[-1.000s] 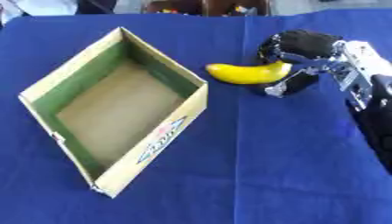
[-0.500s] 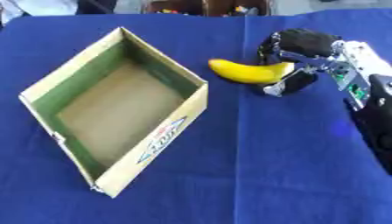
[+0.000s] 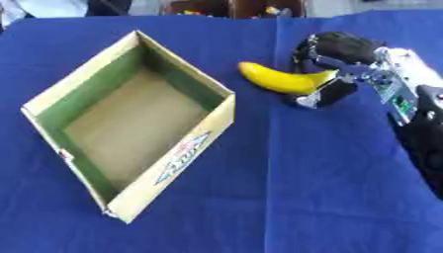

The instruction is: Pick up objects on the table and place them in the box.

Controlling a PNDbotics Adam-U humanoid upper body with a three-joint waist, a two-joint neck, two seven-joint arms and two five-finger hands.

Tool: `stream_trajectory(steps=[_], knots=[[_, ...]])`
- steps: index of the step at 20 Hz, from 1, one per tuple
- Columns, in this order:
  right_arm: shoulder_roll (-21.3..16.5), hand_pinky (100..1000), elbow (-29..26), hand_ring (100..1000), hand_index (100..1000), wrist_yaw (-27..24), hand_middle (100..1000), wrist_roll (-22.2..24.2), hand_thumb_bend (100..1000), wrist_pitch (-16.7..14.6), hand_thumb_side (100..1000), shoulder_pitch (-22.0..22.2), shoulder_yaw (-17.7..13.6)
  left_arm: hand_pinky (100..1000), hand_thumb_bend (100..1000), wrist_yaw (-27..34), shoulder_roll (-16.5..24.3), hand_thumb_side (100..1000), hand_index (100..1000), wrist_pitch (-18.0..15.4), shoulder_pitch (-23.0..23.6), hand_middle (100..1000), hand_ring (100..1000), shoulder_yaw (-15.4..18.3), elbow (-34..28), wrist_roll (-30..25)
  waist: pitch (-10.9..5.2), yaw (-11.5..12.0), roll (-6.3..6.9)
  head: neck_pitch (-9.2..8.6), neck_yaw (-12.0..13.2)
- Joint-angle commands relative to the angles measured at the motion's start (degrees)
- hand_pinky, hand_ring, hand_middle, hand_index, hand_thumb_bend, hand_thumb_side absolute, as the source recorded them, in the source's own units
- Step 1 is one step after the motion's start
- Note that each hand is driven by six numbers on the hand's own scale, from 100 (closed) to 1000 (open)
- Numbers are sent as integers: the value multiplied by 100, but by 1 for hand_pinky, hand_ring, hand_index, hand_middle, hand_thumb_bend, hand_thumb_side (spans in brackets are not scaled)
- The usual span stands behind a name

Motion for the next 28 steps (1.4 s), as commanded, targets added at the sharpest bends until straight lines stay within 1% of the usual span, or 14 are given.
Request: stream_trajectory(steps=[1,6,7,15,28], knots=[[-41,454,-86,563,569,-104,380,-109,309,67,495,-122,-69,701,100,12,122,866,921,-8,-33,836,797,35,-111,6,-1988,1,-58,-53,14],[-21,448,-124,555,543,-181,365,-200,278,166,506,-122,-92,701,100,16,122,866,922,-11,-31,836,797,35,-111,7,-1990,-8,-48,-52,10],[-17,446,-131,553,537,-194,360,-214,261,181,511,-125,-97,701,100,16,120,867,922,-12,-29,836,797,35,-111,7,-1989,-10,-46,-52,9],[8,436,-194,542,519,-310,338,-329,220,260,532,-144,-133,700,100,18,116,868,921,-11,-28,837,796,33,-111,6,-1981,-18,-43,-48,12],[62,405,-447,533,504,-476,314,-576,214,394,561,-175,-168,699,100,25,127,866,922,-14,-39,837,796,28,-111,-2,-1991,-11,-42,-47,18]])
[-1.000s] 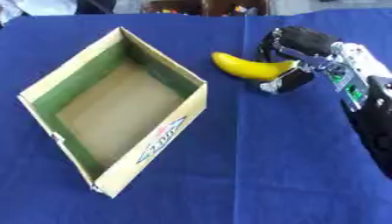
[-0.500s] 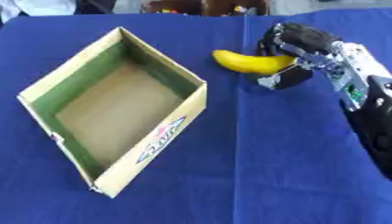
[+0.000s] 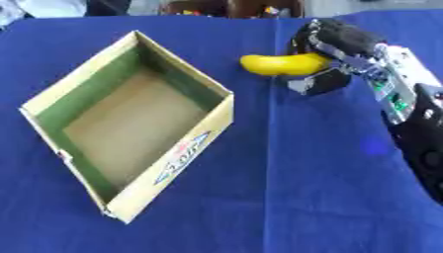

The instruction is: Pick up objects on the table and place them in the box.

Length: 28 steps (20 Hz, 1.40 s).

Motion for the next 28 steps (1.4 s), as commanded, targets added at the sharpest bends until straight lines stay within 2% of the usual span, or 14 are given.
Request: stream_trajectory(steps=[1,11,12,13,18,28], knots=[[-27,403,-226,531,503,-99,312,-107,216,43,563,-173,-63,699,100,17,128,867,922,-14,-39,837,796,28,-111,-3,-1992,8,-41,-47,16],[56,378,-475,525,495,-243,282,-300,221,181,588,-217,-63,699,100,26,136,865,923,-18,-56,837,796,24,-111,-10,-1998,21,-41,-62,18],[83,376,-513,525,495,-258,278,-326,221,192,621,-234,-58,698,100,27,137,865,923,-19,-58,837,796,23,-111,-11,-2001,22,-40,-63,17],[119,372,-548,525,495,-276,269,-351,221,208,594,-254,-54,698,100,29,136,864,923,-19,-59,837,796,22,-111,-12,-2006,25,-39,-64,15],[405,364,-694,525,493,-353,234,-448,225,335,603,-397,-41,698,100,45,133,863,923,-21,-71,836,796,15,-111,-22,-2039,56,-36,-75,-11],[1085,364,-733,523,487,-334,238,-456,242,600,604,-711,-103,698,100,84,121,862,923,-19,-103,836,796,0,-111,-52,-2071,173,-60,-97,-49]])
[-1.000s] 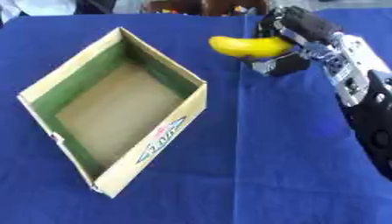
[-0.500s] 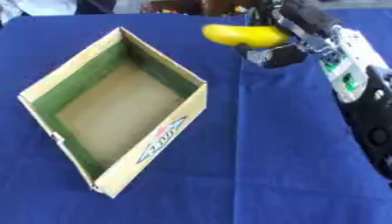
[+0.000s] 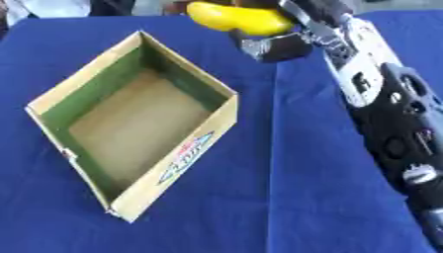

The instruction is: Pick up objects on the table and place them in the box.

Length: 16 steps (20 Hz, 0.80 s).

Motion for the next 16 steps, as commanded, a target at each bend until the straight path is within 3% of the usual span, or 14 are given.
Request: stream_trajectory(steps=[1,16], knots=[[179,365,-144,523,486,-17,238,-11,246,85,603,-239,-59,698,100,26,119,862,923,-6,-51,836,796,32,-111,-20,-2071,44,-65,-57,-18],[1184,419,321,517,476,154,206,378,318,169,553,-486,-198,699,100,93,75,865,923,4,-130,837,796,-1,-111,-81,-2041,252,-110,-130,-96]])
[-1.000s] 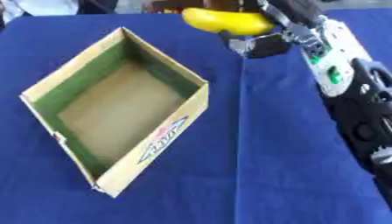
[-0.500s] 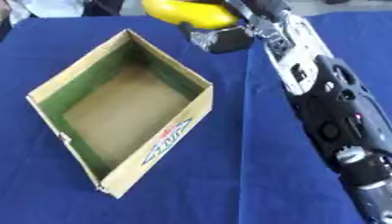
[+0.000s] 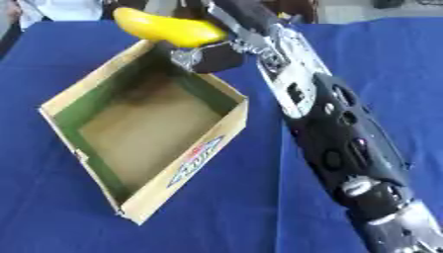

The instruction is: Pick up objects on the table and place them in the box.

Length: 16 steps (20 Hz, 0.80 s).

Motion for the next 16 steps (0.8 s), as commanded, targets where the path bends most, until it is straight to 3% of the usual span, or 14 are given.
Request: stream_trajectory(steps=[1,16], knots=[[153,420,128,517,476,121,206,89,318,-15,552,-221,-66,699,100,30,84,865,923,-9,-58,837,796,35,-110,-18,-2037,35,-65,-76,-27],[602,454,1012,545,512,774,301,5,333,-279,526,-426,-62,699,100,67,66,866,923,-6,-113,837,796,13,-110,-60,-2014,89,-82,-105,-95]])
